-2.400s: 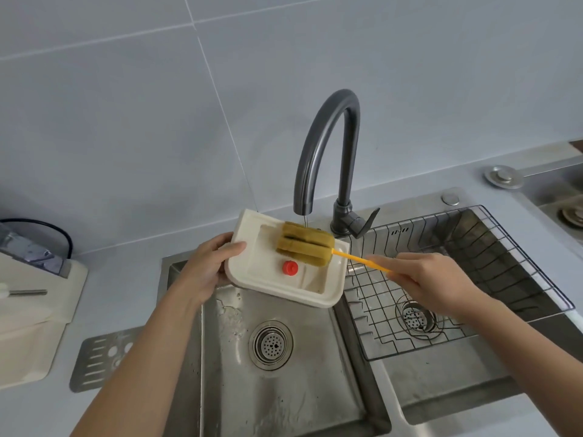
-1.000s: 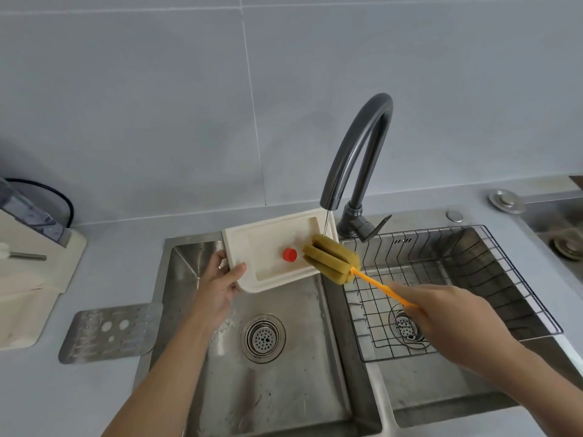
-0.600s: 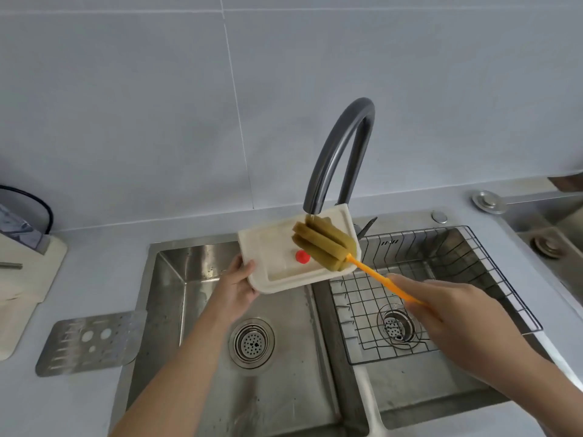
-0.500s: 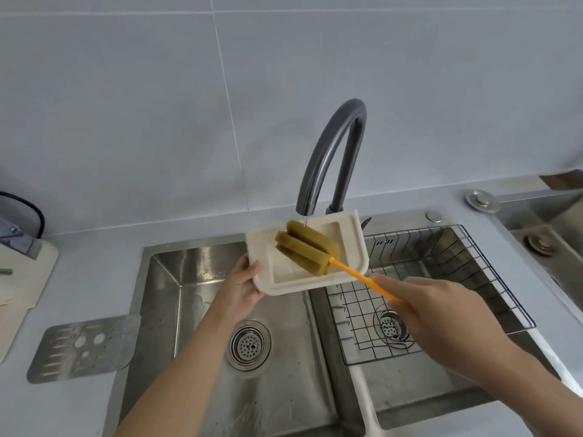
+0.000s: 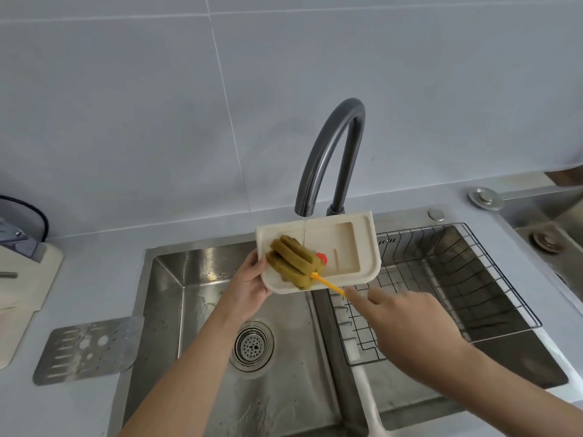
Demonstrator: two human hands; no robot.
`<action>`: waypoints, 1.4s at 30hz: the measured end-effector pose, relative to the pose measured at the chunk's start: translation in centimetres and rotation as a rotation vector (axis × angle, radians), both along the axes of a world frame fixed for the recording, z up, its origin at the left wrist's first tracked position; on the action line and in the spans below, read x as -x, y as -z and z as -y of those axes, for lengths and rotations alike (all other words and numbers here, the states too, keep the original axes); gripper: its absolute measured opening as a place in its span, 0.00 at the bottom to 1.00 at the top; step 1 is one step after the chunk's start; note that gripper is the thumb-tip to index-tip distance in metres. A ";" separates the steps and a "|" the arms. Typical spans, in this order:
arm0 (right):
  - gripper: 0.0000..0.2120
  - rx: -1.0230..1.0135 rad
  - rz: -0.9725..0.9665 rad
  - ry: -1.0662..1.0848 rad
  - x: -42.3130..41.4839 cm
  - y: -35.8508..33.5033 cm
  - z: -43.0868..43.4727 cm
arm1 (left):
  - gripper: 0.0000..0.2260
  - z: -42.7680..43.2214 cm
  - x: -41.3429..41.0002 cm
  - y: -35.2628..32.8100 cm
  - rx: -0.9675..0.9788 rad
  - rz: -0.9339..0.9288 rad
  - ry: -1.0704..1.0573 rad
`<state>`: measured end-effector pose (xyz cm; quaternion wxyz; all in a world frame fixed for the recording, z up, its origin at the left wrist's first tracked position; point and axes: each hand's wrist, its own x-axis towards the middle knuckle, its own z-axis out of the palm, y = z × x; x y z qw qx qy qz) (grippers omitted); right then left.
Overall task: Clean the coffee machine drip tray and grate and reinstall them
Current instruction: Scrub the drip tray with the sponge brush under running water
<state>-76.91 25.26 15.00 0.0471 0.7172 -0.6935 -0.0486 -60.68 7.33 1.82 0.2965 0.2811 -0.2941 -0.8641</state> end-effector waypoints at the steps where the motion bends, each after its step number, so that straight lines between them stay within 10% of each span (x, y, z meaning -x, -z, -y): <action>1: 0.20 0.013 -0.002 0.001 0.0 0.1 -0.2 | 0.37 0.0 -0.1 0.0 -0.001 -0.004 -0.014; 10: 0.33 0.015 0.117 0.240 3.0 -0.9 -1.2 | 0.14 0.1 1.1 -0.7 -0.017 0.055 -0.052; 29: 0.26 0.051 0.088 0.184 1.0 1.3 -4.2 | 0.08 0.1 5.0 -1.5 0.029 0.002 0.059; 42: 0.27 0.071 0.155 0.227 1.1 0.8 -3.6 | 0.33 0.1 2.6 -1.5 0.020 0.015 0.005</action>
